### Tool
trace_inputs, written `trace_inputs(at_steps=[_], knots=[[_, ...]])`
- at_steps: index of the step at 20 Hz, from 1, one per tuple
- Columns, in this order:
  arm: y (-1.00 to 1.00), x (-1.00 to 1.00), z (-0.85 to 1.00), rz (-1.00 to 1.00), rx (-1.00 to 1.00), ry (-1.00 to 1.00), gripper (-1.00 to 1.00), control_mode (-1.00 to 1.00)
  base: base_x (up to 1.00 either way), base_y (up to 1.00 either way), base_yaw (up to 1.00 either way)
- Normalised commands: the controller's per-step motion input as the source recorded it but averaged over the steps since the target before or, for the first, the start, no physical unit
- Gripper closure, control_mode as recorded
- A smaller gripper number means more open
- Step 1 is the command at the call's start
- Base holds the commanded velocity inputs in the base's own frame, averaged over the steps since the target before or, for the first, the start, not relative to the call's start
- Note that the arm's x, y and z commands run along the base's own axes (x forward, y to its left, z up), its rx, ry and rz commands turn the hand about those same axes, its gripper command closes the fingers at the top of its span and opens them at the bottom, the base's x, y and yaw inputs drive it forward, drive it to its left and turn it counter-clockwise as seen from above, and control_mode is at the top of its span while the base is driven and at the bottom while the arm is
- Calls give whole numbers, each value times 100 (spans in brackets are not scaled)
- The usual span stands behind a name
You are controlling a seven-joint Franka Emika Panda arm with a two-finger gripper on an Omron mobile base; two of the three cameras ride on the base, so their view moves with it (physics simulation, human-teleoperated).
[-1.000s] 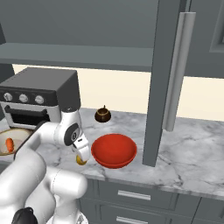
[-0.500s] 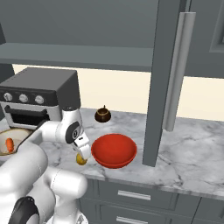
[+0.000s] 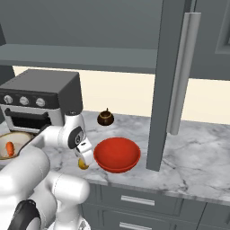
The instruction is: Pick both bowls and place them on the counter. Then place the lemon in one bowl and place the carrot in the other bowl.
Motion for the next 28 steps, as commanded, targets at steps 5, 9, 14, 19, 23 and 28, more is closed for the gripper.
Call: trace_inputs(at_steps=[5, 9, 14, 19, 23, 28], knots=[[0, -1, -14, 0, -1, 0, -100, -100, 0, 0, 0], [0, 0, -20, 0, -5, 0, -100, -100, 0, 0, 0], [0, 0, -24, 0, -7, 0, -100, -100, 0, 0, 0], [0, -2, -27, 0, -2, 0, -100, -100, 0, 0, 0], [2, -14, -22, 0, 0, 0, -100, -100, 0, 0, 0], [15, -28, -27, 1, 0, 0, -100, -100, 0, 0, 0]])
